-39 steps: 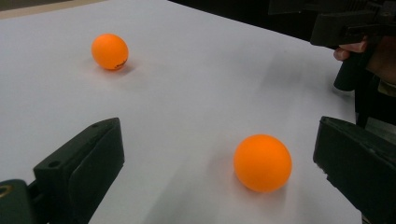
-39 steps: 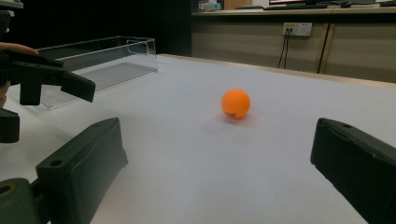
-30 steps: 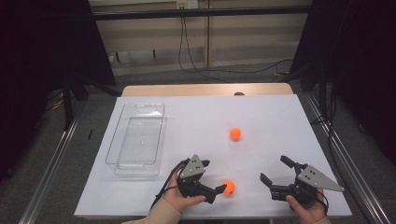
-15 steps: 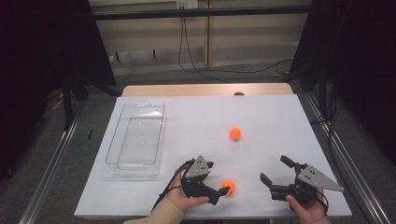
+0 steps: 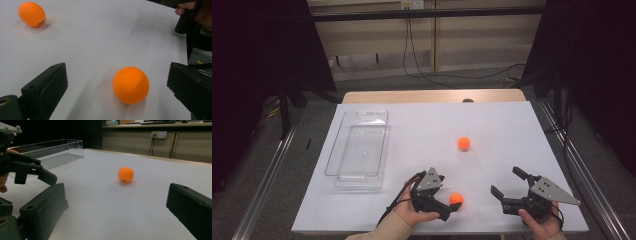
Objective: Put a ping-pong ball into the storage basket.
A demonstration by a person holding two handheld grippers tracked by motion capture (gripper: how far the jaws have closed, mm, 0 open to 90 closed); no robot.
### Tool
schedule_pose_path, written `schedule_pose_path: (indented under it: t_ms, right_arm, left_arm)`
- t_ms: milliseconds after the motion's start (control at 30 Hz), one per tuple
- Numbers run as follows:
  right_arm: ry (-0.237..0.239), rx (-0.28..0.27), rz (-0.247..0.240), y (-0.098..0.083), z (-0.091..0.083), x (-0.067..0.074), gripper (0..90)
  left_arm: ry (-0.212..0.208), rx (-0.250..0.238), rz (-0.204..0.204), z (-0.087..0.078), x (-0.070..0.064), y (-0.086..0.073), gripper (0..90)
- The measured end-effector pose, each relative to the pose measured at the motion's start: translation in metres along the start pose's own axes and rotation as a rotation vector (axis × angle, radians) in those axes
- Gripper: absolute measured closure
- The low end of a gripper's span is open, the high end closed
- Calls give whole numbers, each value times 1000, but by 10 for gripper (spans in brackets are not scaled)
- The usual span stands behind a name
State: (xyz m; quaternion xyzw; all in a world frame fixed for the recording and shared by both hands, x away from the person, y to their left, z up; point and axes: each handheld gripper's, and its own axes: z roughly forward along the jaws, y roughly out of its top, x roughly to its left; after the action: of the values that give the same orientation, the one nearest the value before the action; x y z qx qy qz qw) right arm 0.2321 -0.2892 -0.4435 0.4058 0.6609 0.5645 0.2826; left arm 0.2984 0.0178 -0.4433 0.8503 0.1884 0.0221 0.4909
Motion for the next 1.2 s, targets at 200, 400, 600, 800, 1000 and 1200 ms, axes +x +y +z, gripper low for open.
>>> schedule_pose_path:
  t_ms: [200,400,600,800,1000,1200]
  right_arm:
    - [-3,3,4,0,0,0,21]
    - [-3,3,3,0,0,0,21]
    - [-2,3,3,0,0,0,22]
    - [-1,3,1,0,0,0,22]
    - [-1,2,1,0,0,0,22]
    - [0,3,-2,0,0,0,23]
  left_arm:
    - [-9,12,-3,3,-1,0,36]
    - [-17,19,3,5,-1,1,42]
    - [-25,31,10,7,-2,3,49]
    - [-27,44,10,9,-3,3,54]
    - [-30,53,15,11,-4,4,57]
    - [-36,66,23,13,-4,4,59]
